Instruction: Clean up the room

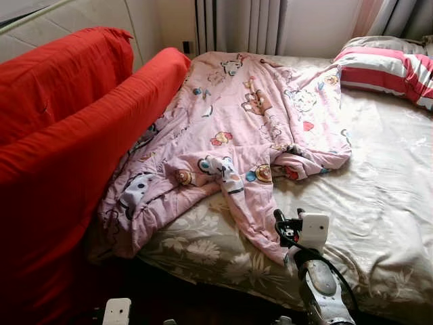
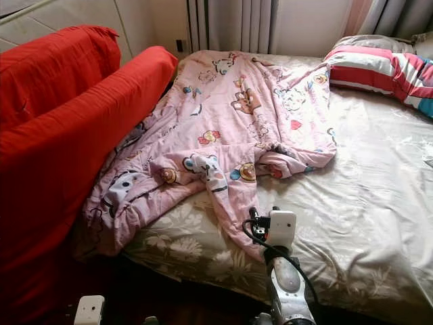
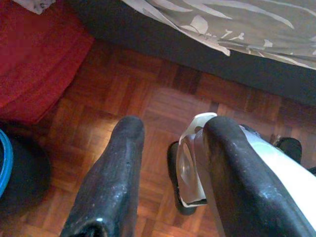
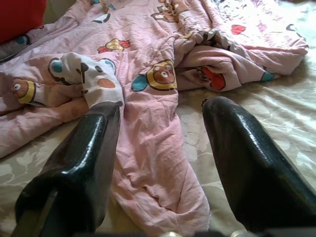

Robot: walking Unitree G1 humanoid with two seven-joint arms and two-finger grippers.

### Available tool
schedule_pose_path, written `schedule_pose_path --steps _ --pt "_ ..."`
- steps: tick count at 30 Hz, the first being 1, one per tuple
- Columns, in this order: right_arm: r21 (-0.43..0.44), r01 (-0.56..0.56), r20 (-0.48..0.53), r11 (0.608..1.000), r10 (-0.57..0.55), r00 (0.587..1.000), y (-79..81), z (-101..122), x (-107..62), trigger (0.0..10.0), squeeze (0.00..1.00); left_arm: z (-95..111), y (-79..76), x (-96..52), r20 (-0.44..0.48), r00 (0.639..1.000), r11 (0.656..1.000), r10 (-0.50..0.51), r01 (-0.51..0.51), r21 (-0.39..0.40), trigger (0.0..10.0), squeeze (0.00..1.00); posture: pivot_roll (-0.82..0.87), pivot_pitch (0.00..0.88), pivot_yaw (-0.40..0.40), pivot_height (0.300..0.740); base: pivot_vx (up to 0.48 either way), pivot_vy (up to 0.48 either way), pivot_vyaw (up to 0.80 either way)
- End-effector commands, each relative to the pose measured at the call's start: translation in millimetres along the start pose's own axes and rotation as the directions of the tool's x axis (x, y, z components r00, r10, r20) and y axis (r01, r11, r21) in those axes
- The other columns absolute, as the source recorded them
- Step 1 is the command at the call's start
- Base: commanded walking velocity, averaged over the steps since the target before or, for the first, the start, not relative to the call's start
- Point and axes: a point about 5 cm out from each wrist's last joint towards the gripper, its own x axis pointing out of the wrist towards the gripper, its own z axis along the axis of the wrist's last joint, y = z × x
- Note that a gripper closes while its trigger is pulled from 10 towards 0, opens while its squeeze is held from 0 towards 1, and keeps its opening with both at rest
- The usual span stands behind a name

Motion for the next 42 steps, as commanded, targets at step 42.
schedule_pose_path --steps 42 --pt "-0.020 0.009 -0.089 1.000 -0.011 0.996 -0.7 -16.0 -6.3 10.0 0.00 15.8 5.4 1.6 0.094 0.994 0.998 0.054 -0.055 0.007 10.0 0.00 0.03 0.190 0.042 0.610 0.000 0.000 0.00"
